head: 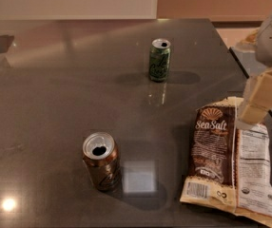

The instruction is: Move orange can near green can

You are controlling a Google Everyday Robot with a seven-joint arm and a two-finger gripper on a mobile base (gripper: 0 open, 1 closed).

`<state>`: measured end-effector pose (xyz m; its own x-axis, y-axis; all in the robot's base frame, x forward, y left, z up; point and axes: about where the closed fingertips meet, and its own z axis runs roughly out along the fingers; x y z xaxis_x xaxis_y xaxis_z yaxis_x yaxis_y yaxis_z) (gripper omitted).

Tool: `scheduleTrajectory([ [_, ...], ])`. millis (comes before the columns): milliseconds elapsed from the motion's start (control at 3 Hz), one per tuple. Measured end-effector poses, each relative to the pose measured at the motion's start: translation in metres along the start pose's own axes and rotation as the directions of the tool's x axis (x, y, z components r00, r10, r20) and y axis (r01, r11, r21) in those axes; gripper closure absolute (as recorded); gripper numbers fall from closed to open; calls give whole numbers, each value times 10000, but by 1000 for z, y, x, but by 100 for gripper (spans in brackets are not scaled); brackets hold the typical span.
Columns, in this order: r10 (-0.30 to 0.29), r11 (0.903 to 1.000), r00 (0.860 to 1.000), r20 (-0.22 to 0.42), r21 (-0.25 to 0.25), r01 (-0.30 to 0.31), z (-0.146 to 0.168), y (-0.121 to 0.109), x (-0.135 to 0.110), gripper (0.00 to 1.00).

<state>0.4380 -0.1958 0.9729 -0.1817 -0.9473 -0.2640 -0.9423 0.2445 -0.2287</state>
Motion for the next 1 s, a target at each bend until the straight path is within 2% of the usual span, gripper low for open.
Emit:
scheduleTrajectory([
  [333,-195,9972,9939,1085,-690,271,21,15,-29,0],
  [667,-330,9874,9728,2292,-1432,673,41,40,-61,0],
  [1000,-527,9663,9339,3536,-2180,1371,57,73,-97,0],
])
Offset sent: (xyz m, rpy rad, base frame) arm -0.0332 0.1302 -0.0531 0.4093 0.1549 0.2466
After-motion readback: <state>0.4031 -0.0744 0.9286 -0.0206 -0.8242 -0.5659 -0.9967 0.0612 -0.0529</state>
